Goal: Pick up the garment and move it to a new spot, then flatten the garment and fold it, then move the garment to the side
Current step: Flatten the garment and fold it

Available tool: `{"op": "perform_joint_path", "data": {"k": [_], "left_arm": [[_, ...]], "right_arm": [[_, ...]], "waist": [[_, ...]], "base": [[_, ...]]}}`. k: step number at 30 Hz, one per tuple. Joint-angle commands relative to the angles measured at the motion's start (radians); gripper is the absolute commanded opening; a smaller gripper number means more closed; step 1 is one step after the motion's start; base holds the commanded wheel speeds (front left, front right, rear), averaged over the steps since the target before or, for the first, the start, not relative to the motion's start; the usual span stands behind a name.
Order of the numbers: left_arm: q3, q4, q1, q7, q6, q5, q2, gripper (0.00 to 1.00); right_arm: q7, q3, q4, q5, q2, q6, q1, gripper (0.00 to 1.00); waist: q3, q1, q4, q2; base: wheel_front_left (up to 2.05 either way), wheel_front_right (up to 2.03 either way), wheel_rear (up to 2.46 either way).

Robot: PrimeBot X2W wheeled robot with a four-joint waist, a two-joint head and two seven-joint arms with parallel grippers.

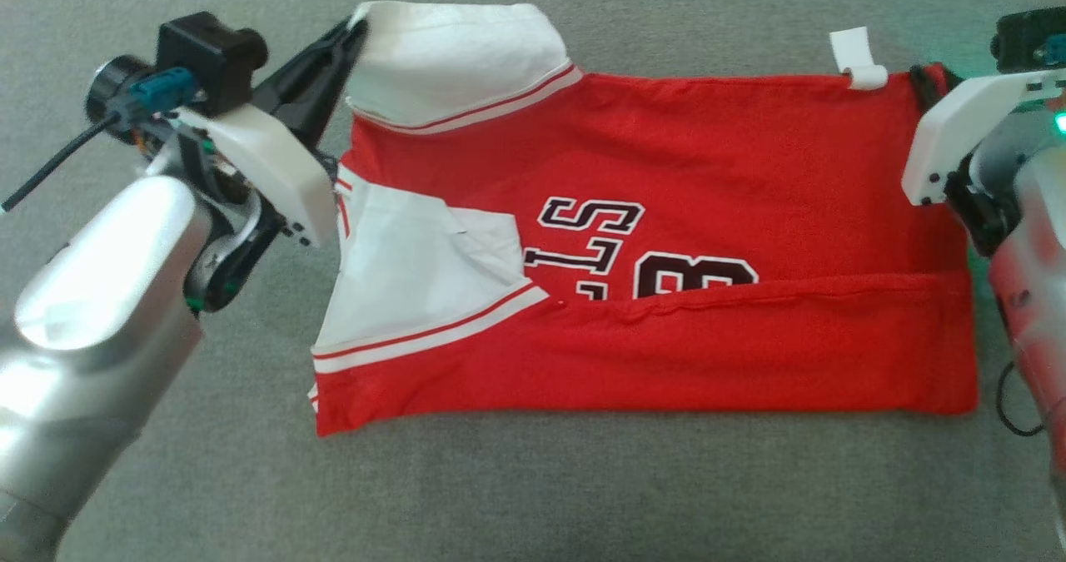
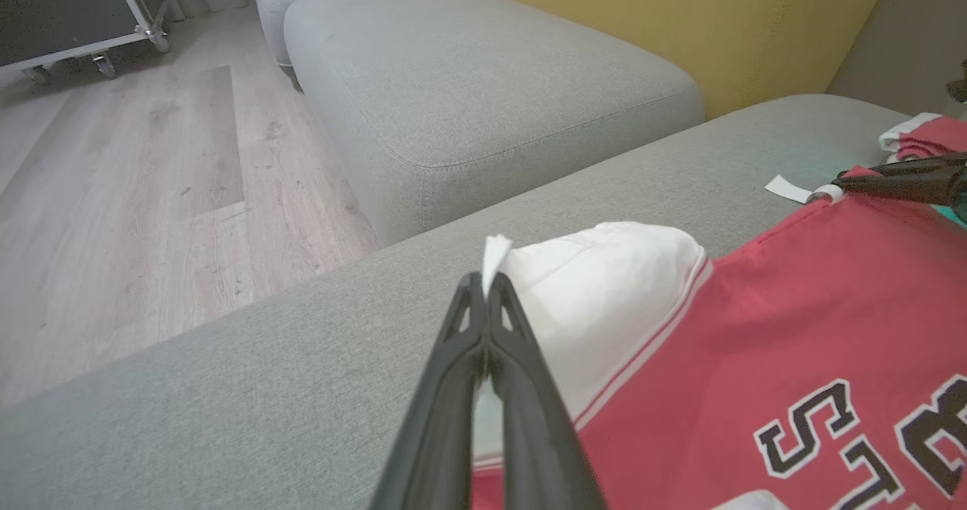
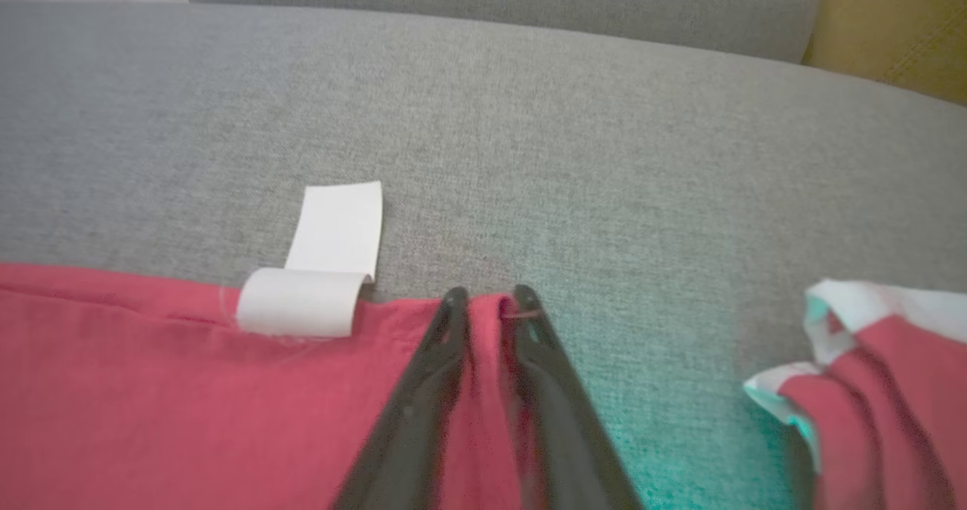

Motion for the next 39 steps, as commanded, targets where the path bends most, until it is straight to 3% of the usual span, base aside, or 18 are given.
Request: {"op": "perform_joint_path", "data": {"k": [1,8,13,20,26,33,39], "left_arm": [[0.05,-0.013,-0.047,-0.007,0.011,0.007,0.047,0.0],[0.082,0.076,-0.079,-0.066,0.033,0.027,0.072,0.0],[0.074,0.169,-0.166,-0.134,0.041,0.107,0.08,0.0],[0.08,0.326,-0.299,-0.252,0.026,0.161,0.041,0.0],[0.073,0.448,-0.353,-0.324,-0.012,0.165,-0.012,0.0],[0.048,0.495,-0.288,-0.328,-0.067,0.075,-0.055,0.0],[-0.022,0.394,-0.199,-0.253,-0.073,-0.032,-0.017,0.0]], "right_arm": [[-0.022,0.015,-0.022,0.011,0.006,-0.001,-0.019,0.0],[-0.132,0.02,-0.047,0.105,0.03,-0.001,-0.078,0.0],[-0.185,0.03,-0.084,0.188,0.037,-0.001,-0.133,0.0],[-0.248,0.062,-0.123,0.283,0.047,-0.001,-0.189,0.0],[-0.262,0.112,-0.114,0.324,0.042,-0.001,-0.197,0.0],[-0.236,0.175,-0.116,0.422,-0.006,-0.001,-0.143,0.0],[-0.179,0.239,-0.137,0.485,-0.052,-0.001,-0.087,0.0]], "waist": [[-0.006,-0.0001,-0.008,0.0],[-0.011,-0.0001,-0.061,0.0],[0.018,-0.0001,-0.091,0.0],[0.05,-0.0001,-0.119,0.0],[0.049,-0.0001,-0.12,0.0],[0.0,-0.0001,-0.09,0.0],[-0.044,-0.0001,-0.074,0.0]], "base": [[0.0,0.0,0.0],[0.0,0.0,0.0],[0.0,0.0,0.0],[0.0,0.0,0.0],[0.0,0.0,0.0],[0.0,0.0,0.0],[0.0,0.0,0.0]]}}
